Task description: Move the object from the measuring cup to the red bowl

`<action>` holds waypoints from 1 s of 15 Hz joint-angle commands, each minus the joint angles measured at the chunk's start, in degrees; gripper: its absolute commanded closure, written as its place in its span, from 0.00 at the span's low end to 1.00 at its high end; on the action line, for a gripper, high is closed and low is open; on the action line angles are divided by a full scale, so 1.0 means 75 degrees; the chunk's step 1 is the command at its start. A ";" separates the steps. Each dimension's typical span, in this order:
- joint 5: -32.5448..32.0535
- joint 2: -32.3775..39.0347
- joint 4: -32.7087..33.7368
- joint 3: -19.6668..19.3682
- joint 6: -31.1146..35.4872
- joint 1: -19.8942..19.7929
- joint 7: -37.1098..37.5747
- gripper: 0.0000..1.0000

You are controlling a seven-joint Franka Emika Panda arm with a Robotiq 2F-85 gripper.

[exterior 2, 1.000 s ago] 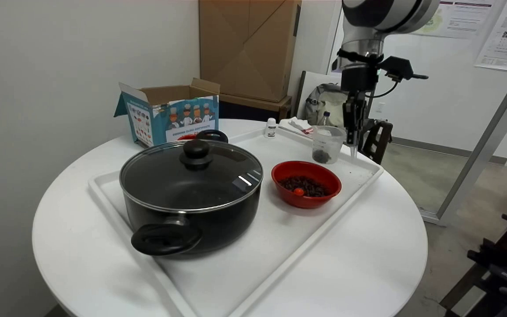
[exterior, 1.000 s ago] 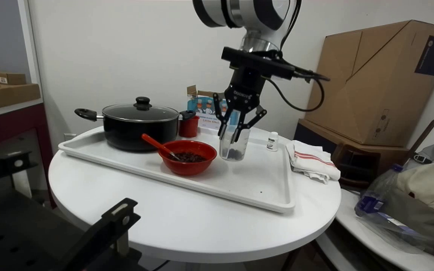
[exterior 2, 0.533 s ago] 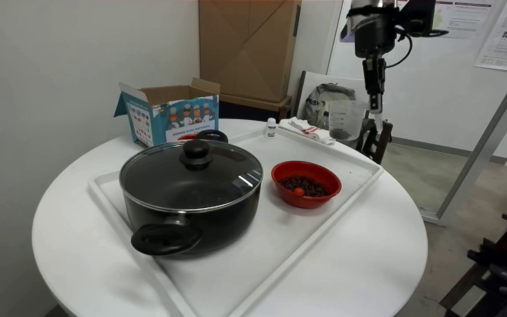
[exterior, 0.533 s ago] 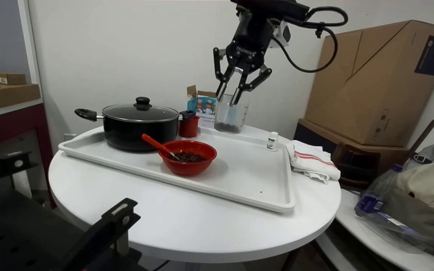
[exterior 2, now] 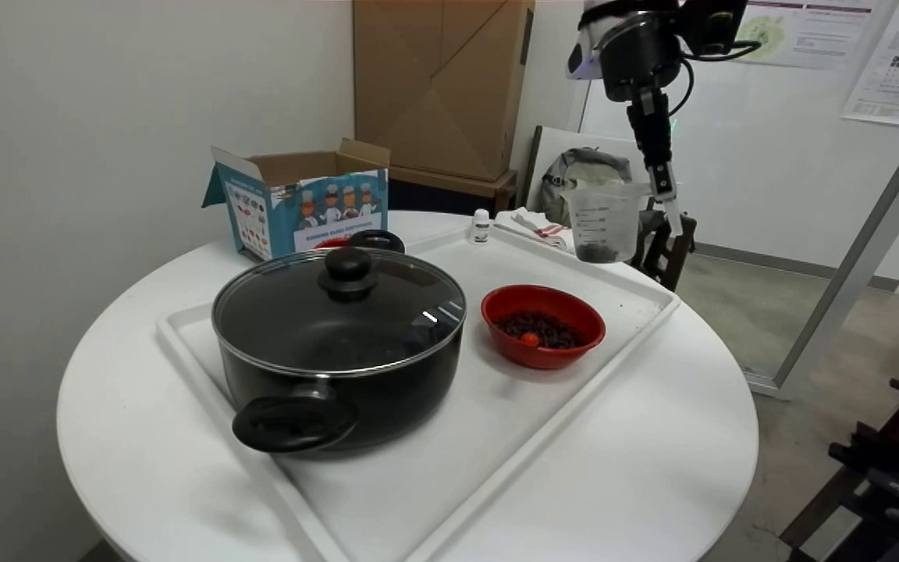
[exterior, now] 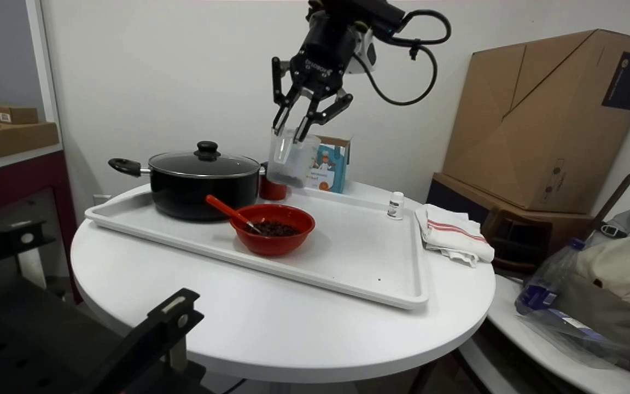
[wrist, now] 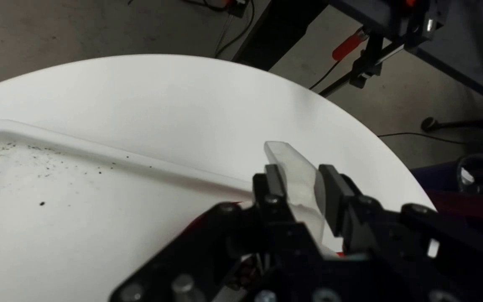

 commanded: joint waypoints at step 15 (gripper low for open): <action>-0.2769 0.1615 0.2116 0.0163 -0.2128 0.1309 -0.0326 0.87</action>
